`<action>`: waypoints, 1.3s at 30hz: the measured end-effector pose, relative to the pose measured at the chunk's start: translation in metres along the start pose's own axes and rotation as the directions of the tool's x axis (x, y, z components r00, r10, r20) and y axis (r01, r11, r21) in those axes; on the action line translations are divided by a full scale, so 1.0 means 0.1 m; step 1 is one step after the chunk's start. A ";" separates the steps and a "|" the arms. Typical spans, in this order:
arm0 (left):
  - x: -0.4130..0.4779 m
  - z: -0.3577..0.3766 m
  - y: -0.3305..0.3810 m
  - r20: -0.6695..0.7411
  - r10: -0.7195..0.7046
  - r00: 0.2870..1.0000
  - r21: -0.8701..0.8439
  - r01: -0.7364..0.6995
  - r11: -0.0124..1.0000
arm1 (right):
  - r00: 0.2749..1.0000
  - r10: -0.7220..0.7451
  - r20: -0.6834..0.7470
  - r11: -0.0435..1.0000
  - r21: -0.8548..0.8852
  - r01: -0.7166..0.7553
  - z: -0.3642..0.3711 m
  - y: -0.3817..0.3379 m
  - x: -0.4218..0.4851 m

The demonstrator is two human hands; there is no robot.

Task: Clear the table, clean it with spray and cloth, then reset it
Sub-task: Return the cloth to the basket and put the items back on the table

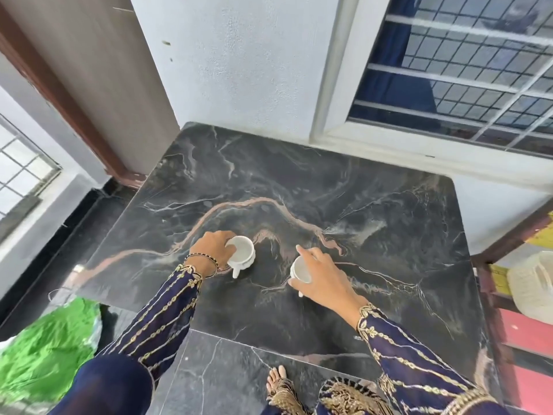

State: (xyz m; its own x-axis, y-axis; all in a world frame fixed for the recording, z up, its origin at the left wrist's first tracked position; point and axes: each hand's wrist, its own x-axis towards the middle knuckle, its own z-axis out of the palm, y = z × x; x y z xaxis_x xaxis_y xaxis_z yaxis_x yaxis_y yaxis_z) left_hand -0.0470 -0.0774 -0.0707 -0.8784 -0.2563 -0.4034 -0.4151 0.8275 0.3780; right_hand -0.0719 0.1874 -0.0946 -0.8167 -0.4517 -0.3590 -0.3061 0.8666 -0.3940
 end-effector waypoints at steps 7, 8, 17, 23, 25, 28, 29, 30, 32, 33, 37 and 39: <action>-0.14 -0.06 0.14 -0.036 -0.038 0.999 0.243 0.046 0.969 | 1.000 0.012 -0.009 1.000 0.021 -0.012 -0.13 0.02 -0.13; -0.17 -0.08 0.19 -0.049 -0.032 0.998 0.278 0.045 0.960 | 1.000 0.007 -0.017 1.000 0.026 -0.006 -0.16 0.05 -0.16; -0.27 -0.07 0.89 -0.170 0.170 0.971 0.295 -0.114 0.949 | 0.994 0.012 -0.110 0.994 0.111 0.001 -0.40 0.47 -0.52; -0.37 0.38 1.82 -0.049 0.426 0.903 0.201 -0.409 0.890 | 0.978 0.121 -0.170 0.971 0.226 -0.080 -0.51 1.05 -0.92; -0.42 0.59 2.17 0.019 0.488 0.873 0.184 -0.483 0.856 | 0.966 0.167 -0.198 0.958 0.266 -0.111 -0.55 1.32 -1.08; -0.50 0.95 2.73 0.112 0.567 0.816 0.221 -0.577 0.786 | 0.939 0.246 -0.238 0.931 0.329 -0.161 -0.59 1.82 -1.33; -0.52 1.09 2.94 0.140 0.585 0.799 0.232 -0.601 0.765 | 0.928 0.271 -0.254 0.920 0.351 -0.172 -0.61 2.02 -1.43; -0.55 1.22 3.12 0.163 0.594 0.788 0.232 -0.616 0.753 | 0.919 0.290 -0.267 0.910 0.374 -0.179 -0.62 2.20 -1.51; -0.61 1.51 3.55 0.203 0.610 0.766 0.227 -0.643 0.731 | 0.901 0.335 -0.274 0.879 0.436 -0.194 -0.65 2.64 -1.73; -0.63 1.65 3.76 0.221 0.615 0.757 0.227 -0.653 0.723 | 0.895 0.351 -0.277 0.863 0.465 -0.194 -0.68 2.87 -1.82; -0.79 2.40 4.74 0.330 0.619 0.713 0.192 -0.693 0.695 | 0.853 0.451 -0.262 0.808 0.526 -0.266 -0.76 3.98 -2.31; -0.87 2.85 5.23 0.403 0.614 0.678 0.186 -0.718 0.671 | 0.827 0.513 -0.231 0.768 0.555 -0.321 -0.76 4.58 -2.55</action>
State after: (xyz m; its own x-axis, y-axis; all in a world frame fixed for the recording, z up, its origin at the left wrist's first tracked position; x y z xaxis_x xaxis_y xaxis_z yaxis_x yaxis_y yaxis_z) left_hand -0.1196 0.5198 -0.0753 -0.7553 0.5358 -0.3774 0.3960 0.8320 0.3886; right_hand -0.0411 0.7151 -0.1195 -0.9452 0.1194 -0.3038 0.2985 0.6928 -0.6565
